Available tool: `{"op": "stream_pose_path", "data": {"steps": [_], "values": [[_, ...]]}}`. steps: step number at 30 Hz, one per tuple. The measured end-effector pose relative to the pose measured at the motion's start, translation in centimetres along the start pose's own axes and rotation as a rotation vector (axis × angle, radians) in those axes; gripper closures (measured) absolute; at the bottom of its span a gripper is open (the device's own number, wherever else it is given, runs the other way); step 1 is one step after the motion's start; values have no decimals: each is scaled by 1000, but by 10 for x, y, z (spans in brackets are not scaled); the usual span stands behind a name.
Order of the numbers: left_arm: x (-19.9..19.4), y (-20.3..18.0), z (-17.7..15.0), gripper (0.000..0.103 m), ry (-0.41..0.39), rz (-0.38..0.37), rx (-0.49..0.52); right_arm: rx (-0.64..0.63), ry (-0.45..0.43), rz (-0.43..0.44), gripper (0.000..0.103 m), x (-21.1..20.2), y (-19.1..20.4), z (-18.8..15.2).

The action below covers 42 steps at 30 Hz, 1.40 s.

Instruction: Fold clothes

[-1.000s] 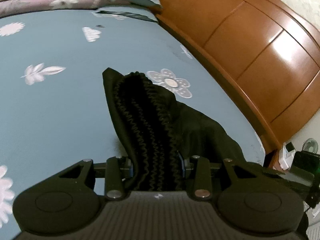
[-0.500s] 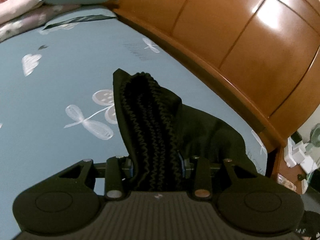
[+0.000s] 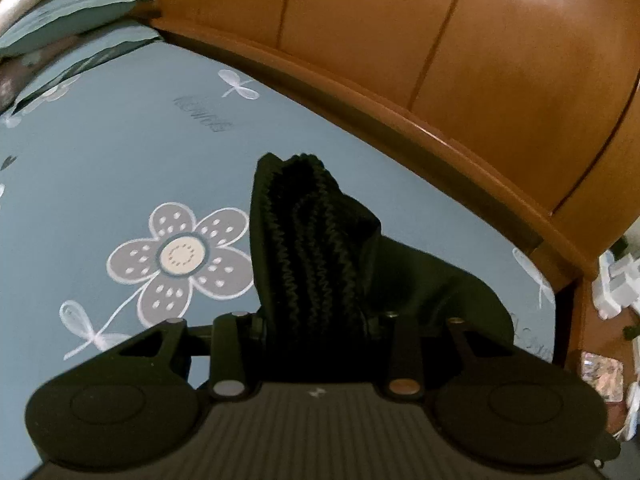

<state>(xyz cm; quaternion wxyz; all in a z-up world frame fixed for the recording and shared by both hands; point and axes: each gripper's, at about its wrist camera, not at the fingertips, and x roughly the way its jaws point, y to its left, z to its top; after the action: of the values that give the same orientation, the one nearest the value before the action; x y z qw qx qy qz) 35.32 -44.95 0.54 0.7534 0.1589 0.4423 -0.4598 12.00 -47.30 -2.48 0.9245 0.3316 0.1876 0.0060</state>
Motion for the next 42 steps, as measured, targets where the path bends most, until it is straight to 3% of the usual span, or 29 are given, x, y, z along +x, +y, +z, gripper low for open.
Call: {"op": "stream_pose_path", "data": {"steps": [9,20,23,28,31,42], "values": [[45,3,11,67,54,3,16,4,-13,-79,82,10,-14,-7],[72,8,15,65,77,20,27,33,1,-88,81,12,-24,-14],[70,10,16,60,72,20,25,47,4,-81,74,8,-24,-17],[57,15,18,52,41,48,17,84,31,-79,31,6,-34,-20],[41,19,19,47,14,74,7,111,48,-86,28,4,-41,-24],[-17,30,2,46,-46,90,-22,161,60,-129,21,-13,-37,-23]]}}
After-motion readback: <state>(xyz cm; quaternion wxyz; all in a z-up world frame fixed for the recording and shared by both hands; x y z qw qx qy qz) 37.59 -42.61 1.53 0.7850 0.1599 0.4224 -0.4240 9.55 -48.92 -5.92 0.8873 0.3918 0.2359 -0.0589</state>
